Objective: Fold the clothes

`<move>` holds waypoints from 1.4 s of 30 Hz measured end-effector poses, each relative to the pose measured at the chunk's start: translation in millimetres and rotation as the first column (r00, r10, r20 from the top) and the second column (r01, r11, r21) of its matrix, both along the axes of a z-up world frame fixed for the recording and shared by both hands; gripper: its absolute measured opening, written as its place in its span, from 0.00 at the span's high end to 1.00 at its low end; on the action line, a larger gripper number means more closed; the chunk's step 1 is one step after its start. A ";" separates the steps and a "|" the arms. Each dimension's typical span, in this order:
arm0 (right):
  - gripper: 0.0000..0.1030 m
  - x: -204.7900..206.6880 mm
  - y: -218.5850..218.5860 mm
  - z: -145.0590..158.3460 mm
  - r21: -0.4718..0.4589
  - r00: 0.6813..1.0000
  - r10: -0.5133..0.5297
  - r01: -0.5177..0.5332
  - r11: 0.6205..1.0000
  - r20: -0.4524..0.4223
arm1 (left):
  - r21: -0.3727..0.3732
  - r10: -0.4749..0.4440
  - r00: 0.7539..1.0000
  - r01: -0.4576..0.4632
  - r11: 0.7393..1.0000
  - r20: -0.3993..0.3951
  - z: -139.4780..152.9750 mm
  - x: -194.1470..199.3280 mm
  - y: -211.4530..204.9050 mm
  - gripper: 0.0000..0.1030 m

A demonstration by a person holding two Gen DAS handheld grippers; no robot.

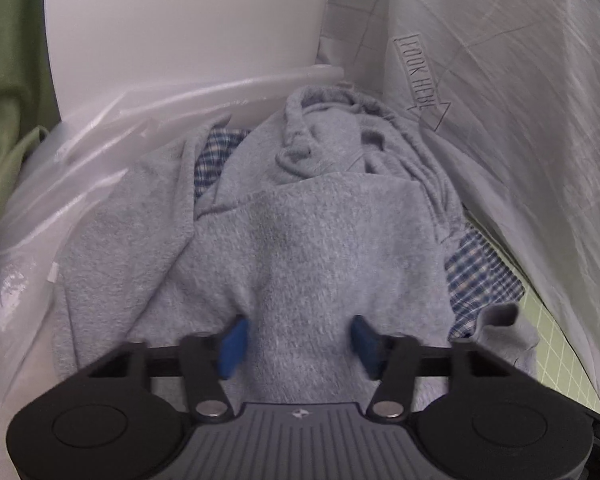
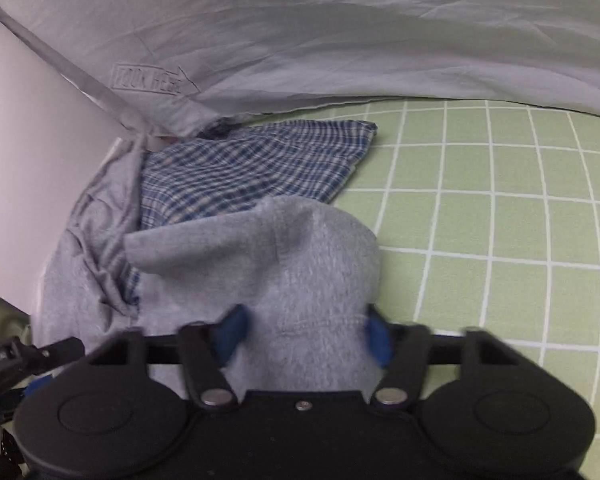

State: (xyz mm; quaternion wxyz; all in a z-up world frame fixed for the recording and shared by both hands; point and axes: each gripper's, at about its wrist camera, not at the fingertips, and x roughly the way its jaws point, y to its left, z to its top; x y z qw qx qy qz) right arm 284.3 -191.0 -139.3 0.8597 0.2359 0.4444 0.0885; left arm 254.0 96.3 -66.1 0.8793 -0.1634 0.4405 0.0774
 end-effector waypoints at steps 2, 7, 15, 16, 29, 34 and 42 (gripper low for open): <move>0.88 -11.0 -2.6 13.0 -0.039 0.999 0.008 -0.006 0.999 0.050 | 0.038 -0.003 1.000 0.002 0.999 0.022 12.6 -4.8 -4.5 0.83; 0.89 -69.7 -35.9 58.9 -0.071 0.978 -0.054 0.069 0.995 0.203 | 0.085 -0.056 0.990 0.045 0.995 0.132 58.5 -37.7 -19.7 0.91; 0.90 -237.1 -97.7 95.3 -0.125 0.931 -0.188 0.237 0.964 0.313 | 0.148 -0.312 0.905 0.279 0.949 0.291 132.0 -141.8 -111.5 0.91; 0.90 -258.7 -108.5 98.1 -0.139 0.926 -0.206 0.260 0.956 0.315 | 0.149 -0.350 0.887 0.319 0.936 0.300 136.7 -157.4 -128.0 0.91; 0.55 -416.7 -266.7 68.9 -0.418 0.841 -0.538 0.511 0.751 0.062 | -0.007 -0.533 0.845 0.533 0.846 -0.048 63.6 -272.9 -254.4 0.47; 0.22 -408.3 -248.5 77.6 -0.416 0.860 -0.495 0.499 0.760 0.126 | 0.033 -0.378 0.919 0.384 0.923 -0.107 56.7 -269.2 -216.1 0.32; 0.19 -363.6 -178.0 56.6 -0.335 0.940 -0.329 0.338 0.879 0.085 | 0.057 -0.345 0.929 0.355 0.933 -0.133 54.9 -258.2 -166.8 0.30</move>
